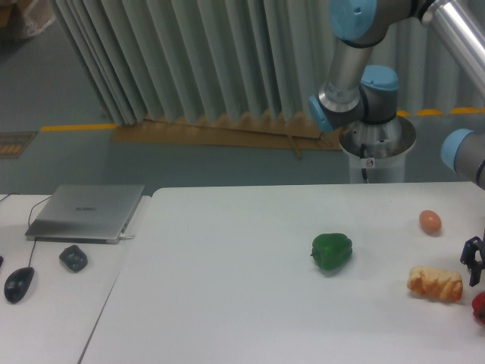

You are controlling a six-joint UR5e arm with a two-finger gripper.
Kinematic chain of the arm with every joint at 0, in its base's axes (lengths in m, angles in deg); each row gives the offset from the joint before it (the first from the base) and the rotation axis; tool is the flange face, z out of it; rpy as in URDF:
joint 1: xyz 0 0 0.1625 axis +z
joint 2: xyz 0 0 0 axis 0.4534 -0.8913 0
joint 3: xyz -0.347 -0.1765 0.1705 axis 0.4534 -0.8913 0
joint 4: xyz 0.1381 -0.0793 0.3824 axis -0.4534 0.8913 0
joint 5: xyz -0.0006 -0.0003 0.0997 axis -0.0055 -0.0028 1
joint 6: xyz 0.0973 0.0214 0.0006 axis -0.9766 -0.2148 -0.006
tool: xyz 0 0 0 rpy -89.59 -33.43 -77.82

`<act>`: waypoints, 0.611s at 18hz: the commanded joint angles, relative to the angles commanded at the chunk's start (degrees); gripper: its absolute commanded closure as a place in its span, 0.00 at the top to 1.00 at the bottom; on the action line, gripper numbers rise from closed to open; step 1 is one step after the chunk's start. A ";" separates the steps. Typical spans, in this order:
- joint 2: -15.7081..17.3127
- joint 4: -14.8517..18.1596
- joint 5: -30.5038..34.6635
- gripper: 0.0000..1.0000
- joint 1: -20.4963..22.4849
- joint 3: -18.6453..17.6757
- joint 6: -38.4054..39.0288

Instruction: Place the red peppers in a basket

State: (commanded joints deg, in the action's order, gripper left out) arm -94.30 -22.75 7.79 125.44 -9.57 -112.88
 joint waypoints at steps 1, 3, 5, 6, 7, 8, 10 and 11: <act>-0.09 0.00 0.00 1.00 0.00 0.17 0.00; -0.18 0.00 0.00 1.00 0.00 0.18 -0.09; -0.18 0.00 0.00 1.00 -0.09 0.26 -0.44; -0.35 0.00 0.00 1.00 -0.09 0.35 -0.53; -0.44 -0.09 0.00 0.99 0.00 0.44 -0.53; -0.53 -0.09 0.00 0.96 -0.09 0.44 -0.53; -0.53 -0.09 0.00 0.83 -0.09 0.53 -0.53; -0.53 -0.09 0.00 0.73 -0.09 0.53 -0.61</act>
State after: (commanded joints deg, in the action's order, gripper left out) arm -94.83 -22.84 7.79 125.35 -9.05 -113.50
